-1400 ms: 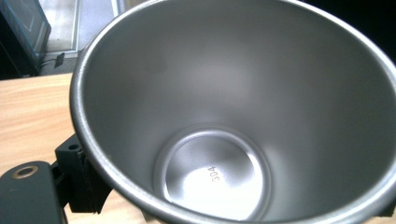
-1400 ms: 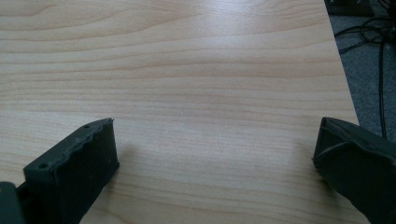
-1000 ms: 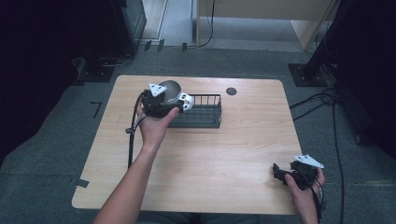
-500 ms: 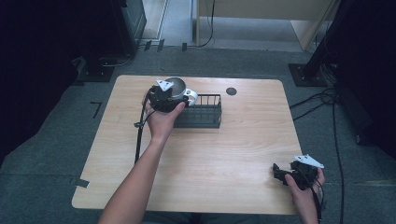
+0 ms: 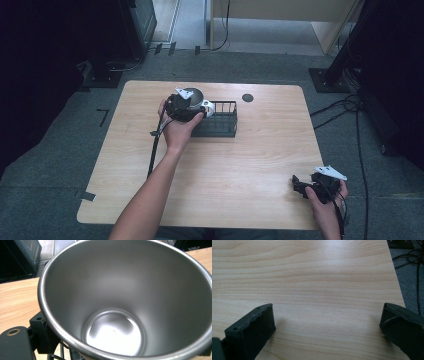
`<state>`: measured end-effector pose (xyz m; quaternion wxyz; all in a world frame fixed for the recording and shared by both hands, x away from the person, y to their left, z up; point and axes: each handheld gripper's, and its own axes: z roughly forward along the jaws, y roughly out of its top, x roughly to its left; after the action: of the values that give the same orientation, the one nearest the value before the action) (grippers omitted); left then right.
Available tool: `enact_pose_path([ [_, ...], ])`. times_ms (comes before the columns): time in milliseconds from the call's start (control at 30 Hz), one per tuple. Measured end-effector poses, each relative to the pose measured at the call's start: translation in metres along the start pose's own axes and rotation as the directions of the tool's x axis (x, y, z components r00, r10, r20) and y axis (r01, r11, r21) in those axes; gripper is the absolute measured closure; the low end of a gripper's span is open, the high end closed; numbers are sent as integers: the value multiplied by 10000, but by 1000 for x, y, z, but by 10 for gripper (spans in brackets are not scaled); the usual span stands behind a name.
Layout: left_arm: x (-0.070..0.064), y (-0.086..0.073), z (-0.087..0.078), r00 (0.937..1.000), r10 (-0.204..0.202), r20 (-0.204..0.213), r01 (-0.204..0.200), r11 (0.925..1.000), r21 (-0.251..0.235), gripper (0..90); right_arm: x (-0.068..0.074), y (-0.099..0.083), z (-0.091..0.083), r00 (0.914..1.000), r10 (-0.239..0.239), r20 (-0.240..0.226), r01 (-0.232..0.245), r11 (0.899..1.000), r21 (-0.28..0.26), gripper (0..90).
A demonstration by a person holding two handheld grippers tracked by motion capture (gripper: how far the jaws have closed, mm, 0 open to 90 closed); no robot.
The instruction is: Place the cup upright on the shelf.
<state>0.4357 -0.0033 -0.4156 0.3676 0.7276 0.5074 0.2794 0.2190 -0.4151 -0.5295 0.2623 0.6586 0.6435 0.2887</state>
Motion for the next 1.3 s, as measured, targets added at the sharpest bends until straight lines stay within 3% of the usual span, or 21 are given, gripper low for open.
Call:
enact_pose_path([
  [433,-4,-5,9,9990,408,-157,-398,9972,635,80,0,0,0,10000,20,-16,-20,10000,-10,0],
  [733,-1,-8,12,9996,277,63,-281,9951,944,78,0,0,0,10000,-3,17,3,10000,4,0],
  [933,-1,-9,13,9992,394,79,-401,9935,1063,75,0,0,0,10000,-12,16,12,10000,9,0],
  [1100,1,-8,12,9988,406,274,-435,9925,1146,0,0,0,0,10000,-9,12,9,10000,8,0],
  [1300,2,-6,6,9978,550,375,-589,9916,1148,0,0,0,0,10000,-14,12,14,10000,7,0],
])
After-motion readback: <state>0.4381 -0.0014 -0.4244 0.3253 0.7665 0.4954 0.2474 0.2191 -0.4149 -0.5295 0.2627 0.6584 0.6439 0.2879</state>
